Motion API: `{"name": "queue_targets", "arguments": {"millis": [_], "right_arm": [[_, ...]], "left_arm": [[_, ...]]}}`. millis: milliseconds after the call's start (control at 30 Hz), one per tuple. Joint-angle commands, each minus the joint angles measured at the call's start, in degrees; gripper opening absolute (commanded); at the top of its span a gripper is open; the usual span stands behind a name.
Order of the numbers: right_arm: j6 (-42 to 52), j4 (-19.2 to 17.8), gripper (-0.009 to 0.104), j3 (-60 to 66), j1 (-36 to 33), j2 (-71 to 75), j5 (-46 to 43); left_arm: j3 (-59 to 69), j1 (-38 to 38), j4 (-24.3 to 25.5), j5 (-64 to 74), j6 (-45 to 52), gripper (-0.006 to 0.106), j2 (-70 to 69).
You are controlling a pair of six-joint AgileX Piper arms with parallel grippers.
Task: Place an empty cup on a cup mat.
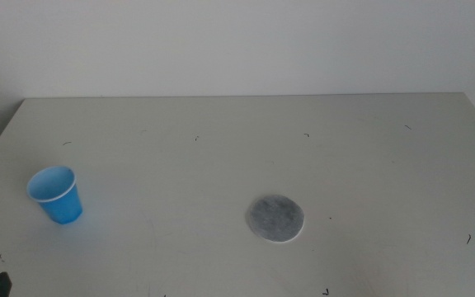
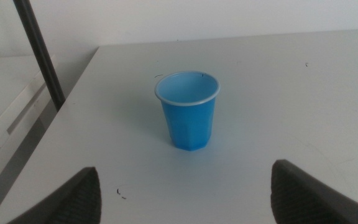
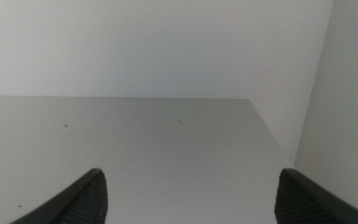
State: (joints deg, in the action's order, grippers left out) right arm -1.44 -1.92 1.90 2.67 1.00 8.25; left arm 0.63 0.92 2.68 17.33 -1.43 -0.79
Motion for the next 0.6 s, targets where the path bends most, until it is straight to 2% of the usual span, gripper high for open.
{"name": "queue_targets", "arguments": {"millis": [0,267,567], "right_arm": [[0.5,-0.5,0.094,-0.7,-0.1,1.1,-4.5],[0.5,-0.5,0.094,-0.7,-0.1,1.1,-4.5],[0.5,-0.5,0.094,-0.7,-0.1,1.1,-4.5]], "left_arm": [[-2.2,-0.3,-0.5,-4.8,-1.7,0.103,0.3],[-9.7,-0.3,-0.5,-4.7,-5.4,0.103,11.8],[-28.8,-0.3,-0.5,-1.2,-7.8,0.103,31.8]]}}
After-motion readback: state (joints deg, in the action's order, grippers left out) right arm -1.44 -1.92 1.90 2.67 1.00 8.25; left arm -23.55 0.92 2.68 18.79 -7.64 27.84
